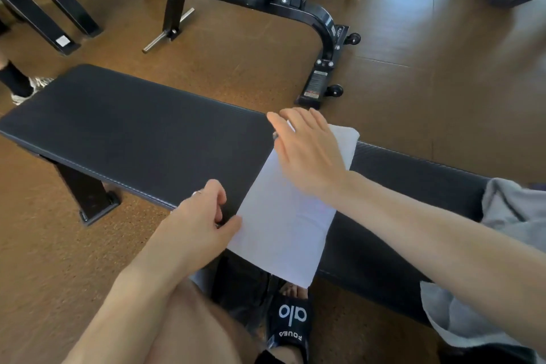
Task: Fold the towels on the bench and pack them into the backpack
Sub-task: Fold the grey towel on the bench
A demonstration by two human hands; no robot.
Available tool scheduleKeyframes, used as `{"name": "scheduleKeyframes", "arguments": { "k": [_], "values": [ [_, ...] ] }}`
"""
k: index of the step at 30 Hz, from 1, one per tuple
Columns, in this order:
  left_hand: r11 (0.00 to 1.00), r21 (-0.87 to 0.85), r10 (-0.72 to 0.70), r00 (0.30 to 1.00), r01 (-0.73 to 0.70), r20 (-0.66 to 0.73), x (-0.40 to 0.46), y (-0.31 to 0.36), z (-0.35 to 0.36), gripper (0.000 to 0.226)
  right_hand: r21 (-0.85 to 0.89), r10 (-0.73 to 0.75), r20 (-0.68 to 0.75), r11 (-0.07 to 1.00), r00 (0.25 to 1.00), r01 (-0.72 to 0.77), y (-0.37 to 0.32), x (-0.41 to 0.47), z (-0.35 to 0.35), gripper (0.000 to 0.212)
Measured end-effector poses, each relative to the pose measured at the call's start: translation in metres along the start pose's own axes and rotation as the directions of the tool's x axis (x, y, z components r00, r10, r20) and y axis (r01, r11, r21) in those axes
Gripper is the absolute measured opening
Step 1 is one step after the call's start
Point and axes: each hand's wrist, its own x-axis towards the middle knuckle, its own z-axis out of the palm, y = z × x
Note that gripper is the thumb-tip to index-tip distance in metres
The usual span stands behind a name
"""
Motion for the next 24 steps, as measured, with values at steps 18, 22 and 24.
{"name": "scheduleKeyframes", "arguments": {
  "k": [18,22,24],
  "values": [
    [0.89,0.282,0.275,0.915,-0.359,0.295,0.06,0.046,0.043,0.065,-0.146,0.375,0.44,0.927,0.816,-0.346,0.067,-0.023,0.003,0.06],
    [0.961,0.043,0.267,0.957,-0.273,0.111,0.071,0.05,0.039,0.056,-0.166,0.343,0.337,0.938,0.877,-0.304,0.056,-0.023,-0.009,0.059],
    [0.963,0.007,0.268,0.963,-0.268,-0.015,0.086,0.054,0.034,0.038,-0.113,0.251,0.281,0.967,0.926,-0.228,0.037,-0.034,-0.015,0.056]
  ]
}}
